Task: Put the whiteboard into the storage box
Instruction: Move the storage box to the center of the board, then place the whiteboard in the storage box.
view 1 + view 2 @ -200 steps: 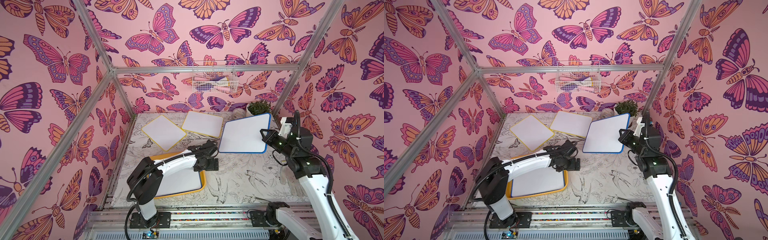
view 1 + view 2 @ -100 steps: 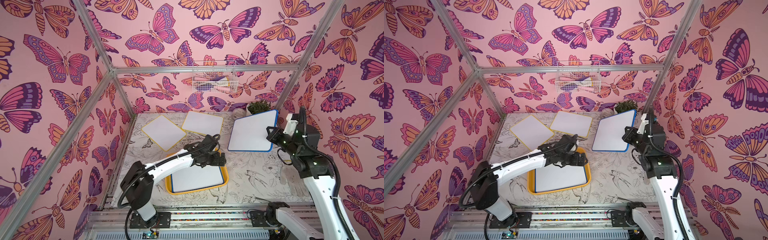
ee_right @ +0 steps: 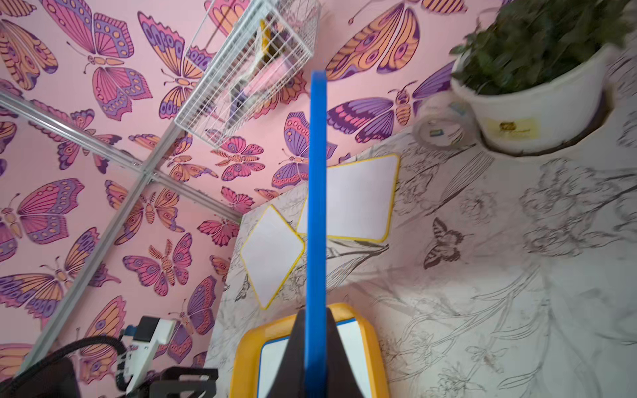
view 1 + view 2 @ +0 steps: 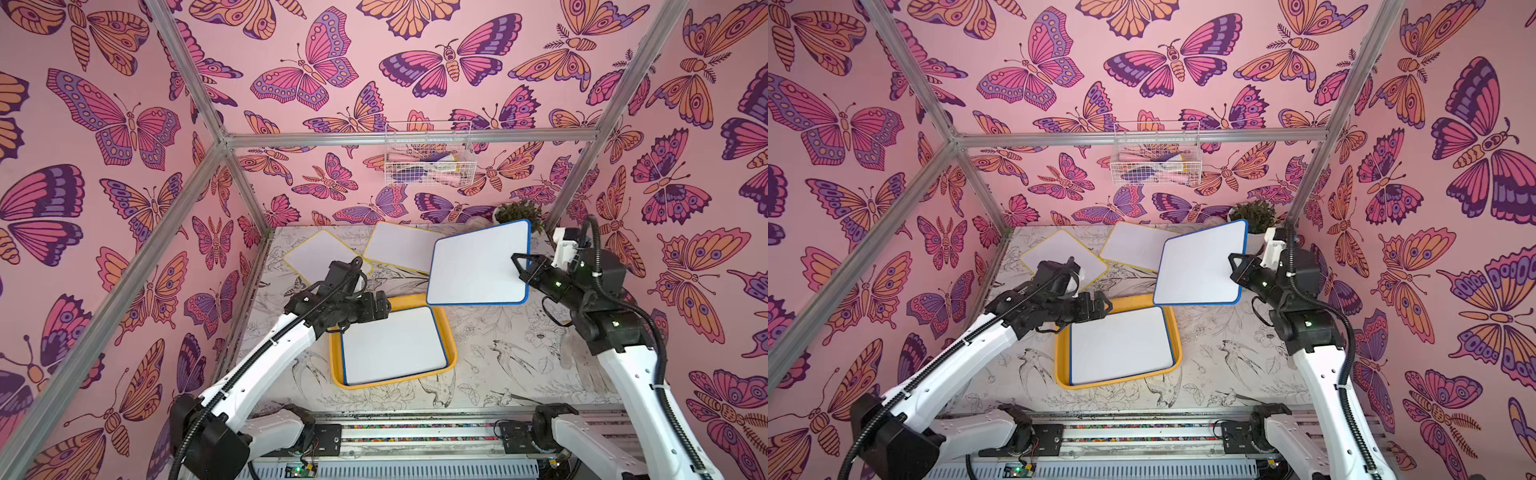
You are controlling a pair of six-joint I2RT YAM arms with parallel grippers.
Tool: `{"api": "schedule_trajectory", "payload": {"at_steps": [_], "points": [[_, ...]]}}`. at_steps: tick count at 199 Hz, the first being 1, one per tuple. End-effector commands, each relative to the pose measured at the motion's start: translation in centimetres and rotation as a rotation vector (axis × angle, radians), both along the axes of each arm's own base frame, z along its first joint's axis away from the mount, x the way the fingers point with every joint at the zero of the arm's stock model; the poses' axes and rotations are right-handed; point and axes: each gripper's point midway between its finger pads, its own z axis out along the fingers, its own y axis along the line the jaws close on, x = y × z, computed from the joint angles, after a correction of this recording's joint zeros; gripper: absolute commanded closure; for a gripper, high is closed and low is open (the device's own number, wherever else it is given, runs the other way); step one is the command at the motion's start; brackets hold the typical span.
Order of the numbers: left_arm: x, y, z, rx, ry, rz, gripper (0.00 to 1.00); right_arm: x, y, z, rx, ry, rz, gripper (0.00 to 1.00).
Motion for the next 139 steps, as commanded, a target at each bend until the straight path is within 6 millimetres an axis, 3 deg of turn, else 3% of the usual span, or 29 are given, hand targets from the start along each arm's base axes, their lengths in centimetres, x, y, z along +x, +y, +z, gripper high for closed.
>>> {"api": "schedule_trajectory", "payload": {"at_steps": [1,81,86,139], "points": [[-0.6,2.1,-0.2,0.079,0.033,-0.016,0.01,-1.5,2.7,3.1,0.133,-0.093,0.097,1.0],[2.0,2.7,1.8,0.082,-0.023,0.01,0.01,-4.2,8.2,-4.3,0.278,0.066,0.256,1.0],[2.4,2.6,0.8,0.097,0.007,0.012,0.01,-4.4,8.5,-4.7,0.278,0.076,0.263,1.0],[3.4,2.6,1.0,0.116,-0.019,0.007,0.01,-5.4,11.0,-8.4,0.28,0.13,0.3,1.0]]}}
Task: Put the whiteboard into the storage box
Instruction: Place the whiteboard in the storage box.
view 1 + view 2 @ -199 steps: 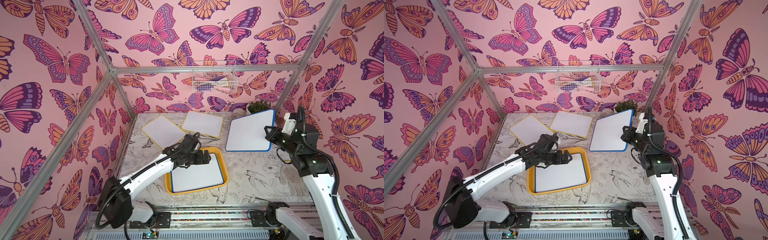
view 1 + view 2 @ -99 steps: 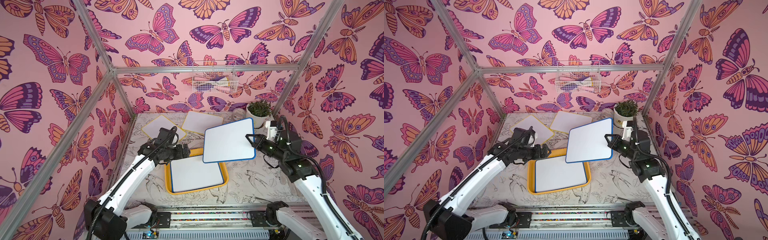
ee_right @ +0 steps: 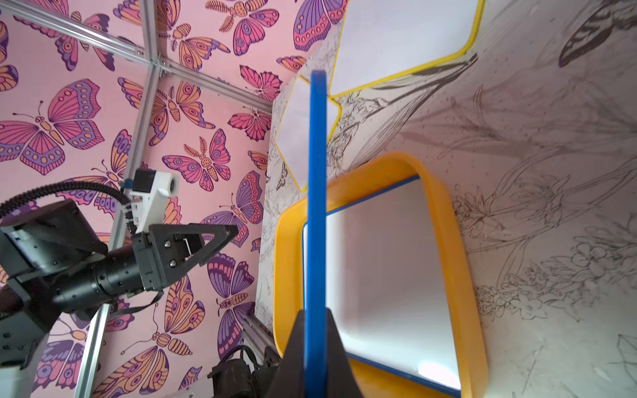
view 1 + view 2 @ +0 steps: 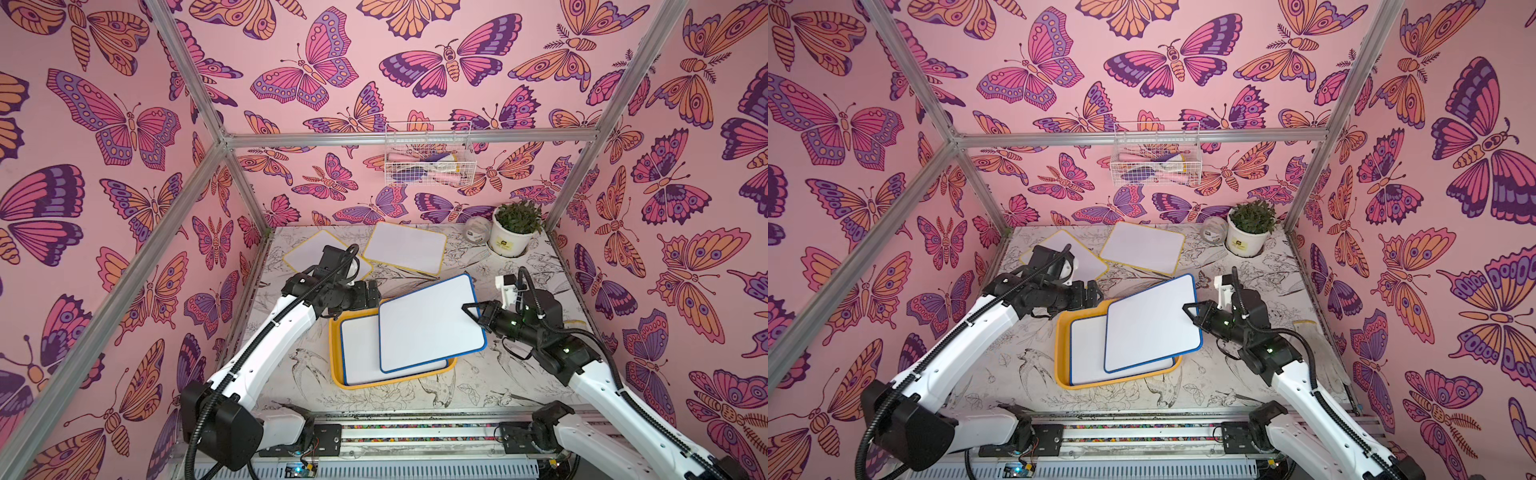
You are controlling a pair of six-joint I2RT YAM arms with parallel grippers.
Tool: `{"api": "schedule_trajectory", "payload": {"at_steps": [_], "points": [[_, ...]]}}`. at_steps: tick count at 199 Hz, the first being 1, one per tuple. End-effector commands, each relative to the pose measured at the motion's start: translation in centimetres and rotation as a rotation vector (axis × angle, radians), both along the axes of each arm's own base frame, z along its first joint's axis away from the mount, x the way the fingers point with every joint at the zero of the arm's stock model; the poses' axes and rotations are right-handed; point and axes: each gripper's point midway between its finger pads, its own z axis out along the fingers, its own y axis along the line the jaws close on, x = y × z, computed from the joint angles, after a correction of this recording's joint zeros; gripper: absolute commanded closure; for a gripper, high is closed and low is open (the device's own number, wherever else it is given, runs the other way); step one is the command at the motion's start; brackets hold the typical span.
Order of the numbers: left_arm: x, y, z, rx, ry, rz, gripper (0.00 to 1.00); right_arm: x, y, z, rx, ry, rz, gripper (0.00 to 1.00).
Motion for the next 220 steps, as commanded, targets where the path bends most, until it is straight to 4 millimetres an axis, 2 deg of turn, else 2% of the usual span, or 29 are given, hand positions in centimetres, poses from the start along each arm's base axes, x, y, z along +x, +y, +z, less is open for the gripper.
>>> {"api": "schedule_trajectory", "payload": {"at_steps": [1,88,123,139,164,220], "points": [[0.7,0.7,0.5,0.034,-0.028,0.003,0.01,0.7,1.2,3.5,0.108,-0.113,-0.01,1.0],[1.2,1.1,-0.7,0.015,-0.033,-0.008,0.01,1.3,4.4,-0.3,0.11,-0.086,-0.027,1.0],[1.2,1.5,-0.5,-0.015,-0.041,-0.006,0.01,1.5,4.8,-1.8,0.134,-0.055,-0.061,0.63],[1.1,1.8,-0.4,-0.026,-0.047,-0.001,0.01,1.6,4.7,-2.2,0.161,-0.056,-0.091,0.5],[1.1,2.0,-0.6,-0.046,-0.043,0.004,0.01,1.6,4.8,-2.3,0.163,-0.061,-0.116,0.4],[1.5,2.7,-0.8,-0.068,-0.038,0.024,0.01,1.8,5.1,-3.2,0.158,-0.04,-0.159,0.25]]}}
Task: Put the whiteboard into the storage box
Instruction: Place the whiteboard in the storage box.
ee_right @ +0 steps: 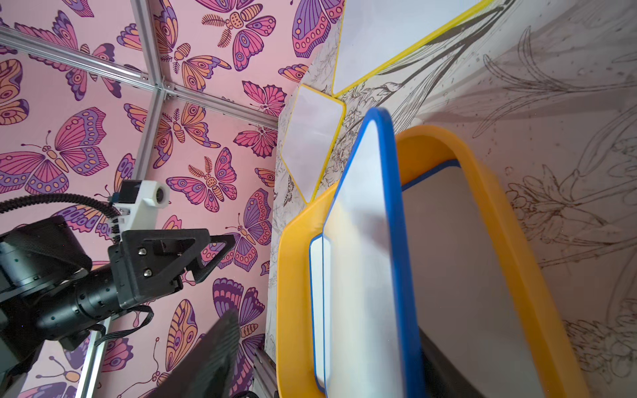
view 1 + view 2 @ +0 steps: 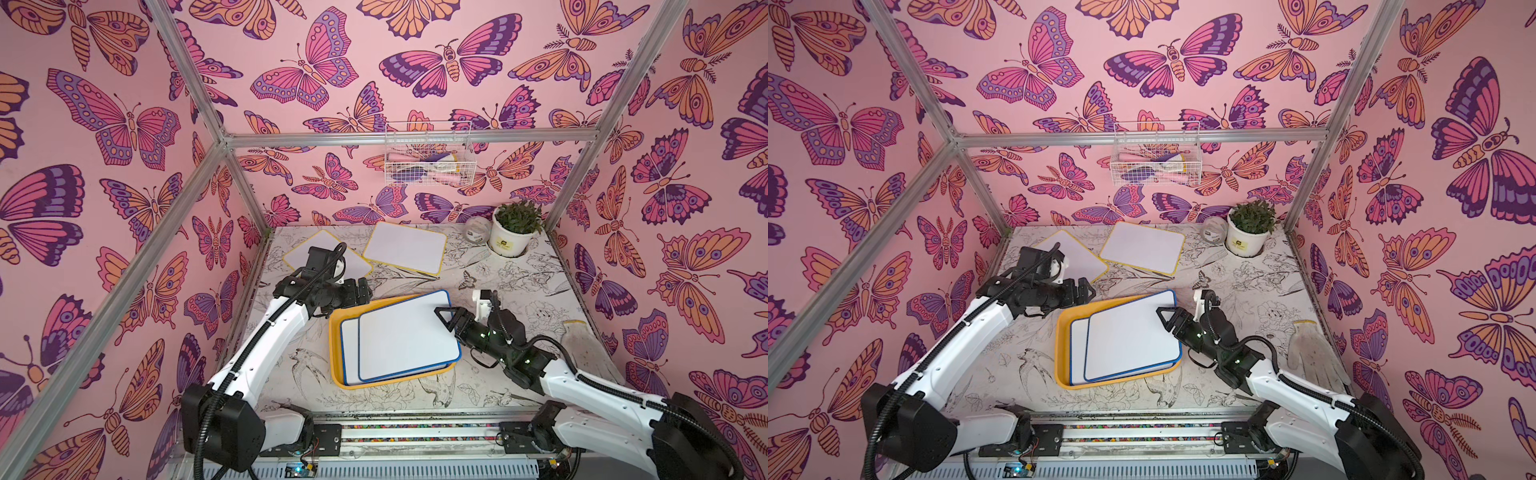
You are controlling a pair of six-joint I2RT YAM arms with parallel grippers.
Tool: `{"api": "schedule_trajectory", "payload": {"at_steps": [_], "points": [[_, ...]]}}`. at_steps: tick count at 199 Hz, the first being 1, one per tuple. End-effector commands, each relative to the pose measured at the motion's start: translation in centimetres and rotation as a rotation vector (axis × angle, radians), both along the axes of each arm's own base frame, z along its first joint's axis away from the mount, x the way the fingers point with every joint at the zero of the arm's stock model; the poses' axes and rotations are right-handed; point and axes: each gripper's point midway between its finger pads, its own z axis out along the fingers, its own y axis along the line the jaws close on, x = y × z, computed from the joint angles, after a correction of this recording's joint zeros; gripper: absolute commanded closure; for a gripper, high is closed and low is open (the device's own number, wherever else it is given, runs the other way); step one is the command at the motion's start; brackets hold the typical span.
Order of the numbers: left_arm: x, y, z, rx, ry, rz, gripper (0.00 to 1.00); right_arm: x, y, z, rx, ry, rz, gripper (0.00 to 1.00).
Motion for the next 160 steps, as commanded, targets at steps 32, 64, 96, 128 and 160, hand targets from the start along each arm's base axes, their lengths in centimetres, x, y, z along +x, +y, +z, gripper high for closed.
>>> {"api": "schedule_trajectory", "payload": {"at_steps": [32,64,96,128,160], "points": [[-0.1,0.6,-0.2,-0.021,-0.005,0.004,0.01,1.1,0.5,0.6,0.052,-0.023,-0.066,0.16],[0.1,1.0,-0.2,-0.026,0.0,0.018,0.01,1.4,0.9,0.5,0.04,-0.018,-0.079,0.06],[-0.2,1.4,0.8,-0.04,-0.034,0.029,0.0,1.6,1.2,-0.2,0.028,0.008,-0.096,0.0],[-0.2,1.6,0.5,-0.04,-0.026,0.038,0.0,1.8,2.0,-0.8,0.038,0.03,-0.099,0.01],[0.0,2.0,0.4,-0.044,-0.022,0.05,0.0,1.9,3.0,-0.9,0.012,0.043,-0.091,0.01]]}}
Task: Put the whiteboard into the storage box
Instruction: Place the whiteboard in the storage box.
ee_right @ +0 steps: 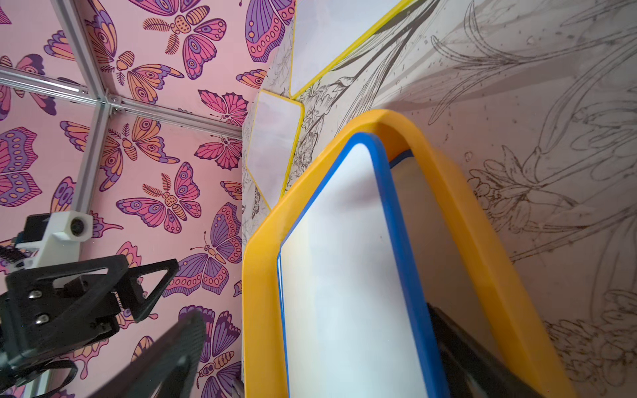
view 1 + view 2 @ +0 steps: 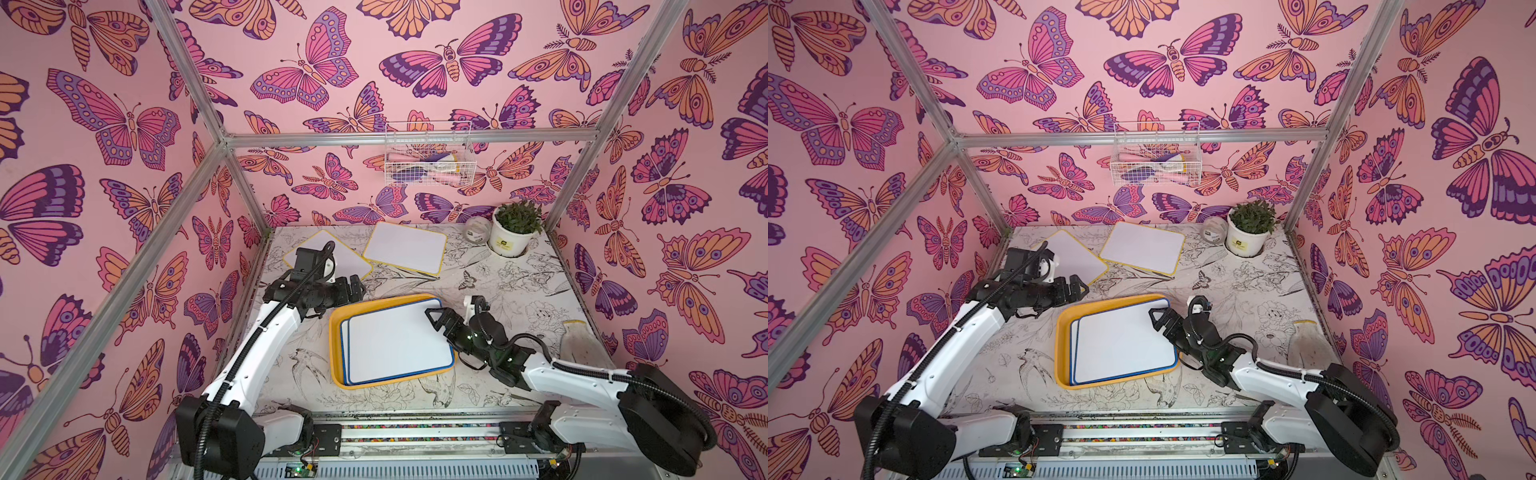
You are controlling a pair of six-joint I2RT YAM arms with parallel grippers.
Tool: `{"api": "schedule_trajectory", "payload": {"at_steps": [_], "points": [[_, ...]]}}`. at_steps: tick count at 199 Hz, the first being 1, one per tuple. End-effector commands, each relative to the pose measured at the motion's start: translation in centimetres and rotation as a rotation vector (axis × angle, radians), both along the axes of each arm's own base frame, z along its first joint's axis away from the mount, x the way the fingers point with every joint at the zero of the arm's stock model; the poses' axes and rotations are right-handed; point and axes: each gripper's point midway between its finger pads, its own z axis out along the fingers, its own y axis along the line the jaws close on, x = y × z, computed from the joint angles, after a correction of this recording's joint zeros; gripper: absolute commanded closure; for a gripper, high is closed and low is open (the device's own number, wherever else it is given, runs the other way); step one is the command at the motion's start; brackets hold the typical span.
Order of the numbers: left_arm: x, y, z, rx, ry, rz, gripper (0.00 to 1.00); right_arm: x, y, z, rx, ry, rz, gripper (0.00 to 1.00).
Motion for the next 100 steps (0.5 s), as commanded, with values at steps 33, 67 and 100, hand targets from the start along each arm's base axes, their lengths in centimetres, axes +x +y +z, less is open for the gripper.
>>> {"api": "schedule_trajectory", "payload": {"at_steps": [33,67,100], "points": [[0.0,0.8,-0.9,0.001,0.022,0.023,0.0,0.8,1.1,2.9,-0.093,-0.012,-0.016,0.01],[0.0,1.4,-1.4,0.019,0.038,0.044,0.0,0.5,-0.4,1.7,-0.356,0.049,0.007,0.01],[0.2,1.9,-3.2,0.055,0.097,0.064,0.0,0.3,-1.4,0.4,-0.478,0.062,0.023,0.01]]}}
